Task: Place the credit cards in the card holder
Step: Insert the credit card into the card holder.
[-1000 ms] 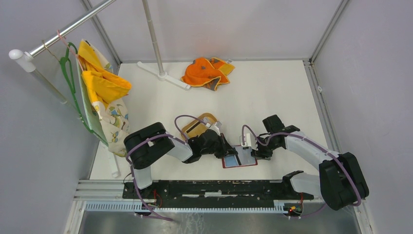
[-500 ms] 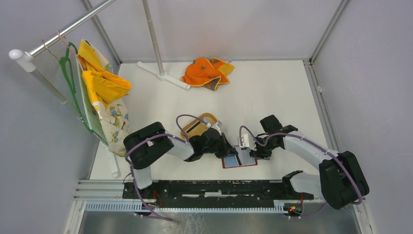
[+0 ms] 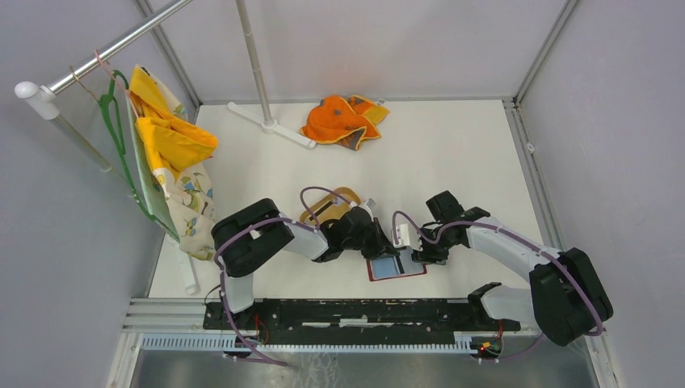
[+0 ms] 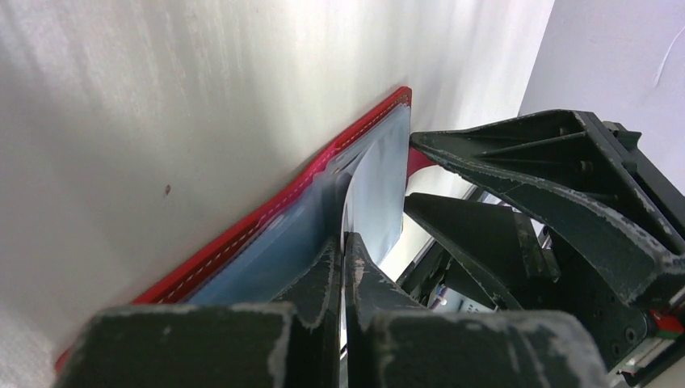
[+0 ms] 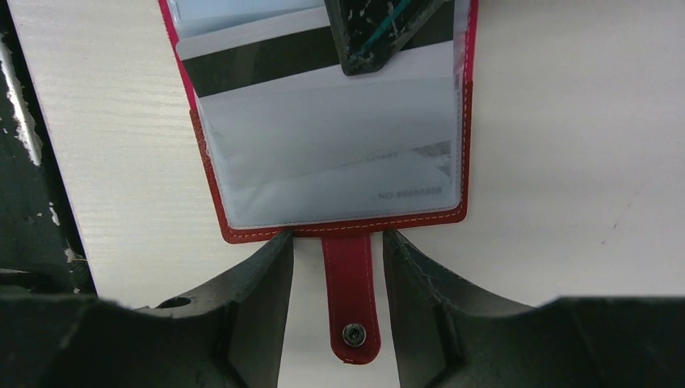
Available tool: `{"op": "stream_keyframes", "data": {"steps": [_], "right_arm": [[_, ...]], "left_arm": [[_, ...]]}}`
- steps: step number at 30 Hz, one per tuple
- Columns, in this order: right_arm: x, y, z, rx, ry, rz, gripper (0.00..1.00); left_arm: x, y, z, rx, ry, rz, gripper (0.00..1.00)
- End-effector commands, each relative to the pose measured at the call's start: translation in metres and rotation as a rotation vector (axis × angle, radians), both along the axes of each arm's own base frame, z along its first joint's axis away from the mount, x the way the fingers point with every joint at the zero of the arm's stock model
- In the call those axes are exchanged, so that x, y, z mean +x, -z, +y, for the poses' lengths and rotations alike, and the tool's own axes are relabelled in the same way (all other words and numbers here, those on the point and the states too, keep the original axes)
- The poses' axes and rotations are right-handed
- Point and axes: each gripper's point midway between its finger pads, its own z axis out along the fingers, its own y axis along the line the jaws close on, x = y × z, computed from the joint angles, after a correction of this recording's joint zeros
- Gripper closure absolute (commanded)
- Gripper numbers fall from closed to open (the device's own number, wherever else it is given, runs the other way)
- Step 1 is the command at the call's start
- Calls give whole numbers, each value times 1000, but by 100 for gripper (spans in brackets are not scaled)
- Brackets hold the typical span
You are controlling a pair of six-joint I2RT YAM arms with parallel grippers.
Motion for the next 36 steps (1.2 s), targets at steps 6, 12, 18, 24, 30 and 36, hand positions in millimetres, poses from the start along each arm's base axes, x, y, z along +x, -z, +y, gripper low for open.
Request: {"op": "stream_keyframes", "data": {"steps": [6,12,18,24,30,36], "right_arm": [[15,-3,9,14,-12,-85,39],[34,-50,25,140,-14,-274,32],[-13,-80,78,449,-309,-292,44],[-37,-70,106,488,-436,-278,77],[-30,-37,101,313,-422,-294,82],[-24,-22,96,225,-403,-318,82]], "left_arm": [[-14,24,-1,61,89,25,93],[-11,27,6,73,85,14,89],[-9,24,7,70,87,-3,87],[-8,23,6,65,89,-11,85],[-8,23,5,59,93,-13,84],[-9,24,3,52,104,-9,83]]}}
